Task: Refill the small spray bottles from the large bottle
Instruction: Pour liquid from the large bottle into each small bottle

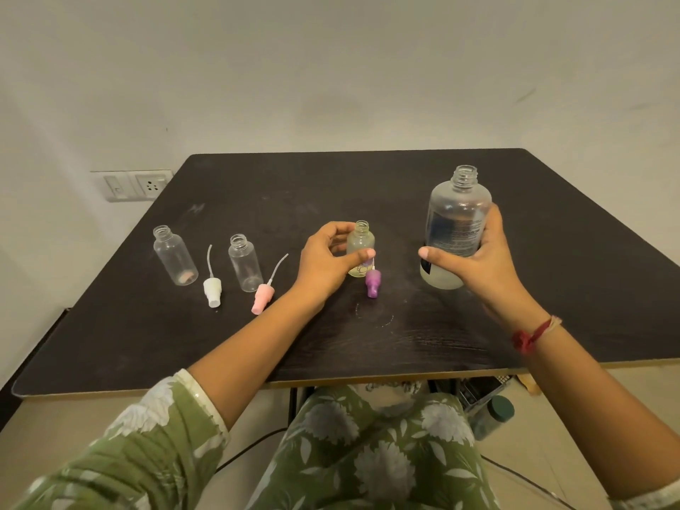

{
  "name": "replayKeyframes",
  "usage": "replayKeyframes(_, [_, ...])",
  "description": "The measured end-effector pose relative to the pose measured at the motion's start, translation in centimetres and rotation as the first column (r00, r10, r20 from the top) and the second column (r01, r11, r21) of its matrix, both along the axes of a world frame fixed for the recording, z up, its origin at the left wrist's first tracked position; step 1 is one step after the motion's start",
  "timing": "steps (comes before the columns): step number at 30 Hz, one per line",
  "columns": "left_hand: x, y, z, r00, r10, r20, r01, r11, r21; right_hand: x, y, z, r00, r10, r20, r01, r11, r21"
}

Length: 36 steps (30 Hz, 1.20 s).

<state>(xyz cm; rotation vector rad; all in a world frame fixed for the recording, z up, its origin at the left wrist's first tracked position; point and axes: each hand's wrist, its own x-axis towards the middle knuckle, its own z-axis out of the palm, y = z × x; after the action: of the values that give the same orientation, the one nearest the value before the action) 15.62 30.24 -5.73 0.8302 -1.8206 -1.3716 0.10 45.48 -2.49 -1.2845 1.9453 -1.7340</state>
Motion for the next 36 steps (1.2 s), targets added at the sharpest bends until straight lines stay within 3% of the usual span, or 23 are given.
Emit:
replayKeyframes(7, [2.0,1.1,1.4,0.999,0.036,0.040,-0.028,0.982,-0.185,0.7,-0.1,0.3,1.000,0.017,-0.003,-0.017,1.000,0.010])
replayKeyframes(11, [6.0,2.4,2.8,0.986,0.121,-0.117,-0.163,0.862,-0.479,1.2,-0.1,0.8,0.999,0.030,0.023,-0.029,0.999,-0.023])
replayKeyframes(13, [8.3,2.0,2.9,0.960,0.213,-0.181,-0.278,0.791,-0.546,1.4,-0.3,0.8,0.999,0.040,0.028,-0.039,0.998,-0.040])
replayKeyframes(15, [10.3,0.9,2.4,0.927,0.322,-0.189,-0.373,0.760,-0.532,1.5,-0.4,0.5,0.999,0.040,0.033,-0.038,0.998,-0.052])
replayKeyframes(18, [12.5,-1.1,1.5,0.900,0.428,-0.088,-0.422,0.801,-0.425,1.8,-0.8,0.1,0.998,0.041,0.052,-0.037,0.997,-0.062])
replayKeyframes(27, [13.1,-3.4,1.1,0.925,0.361,0.121,-0.308,0.897,-0.318,3.2,-1.4,0.0,0.998,0.040,0.042,-0.038,0.998,-0.044])
replayKeyframes(36, [12.9,-3.8,1.1,0.939,0.340,0.057,-0.314,0.912,-0.264,3.3,-1.4,0.1,0.998,0.042,0.048,-0.041,0.999,-0.018])
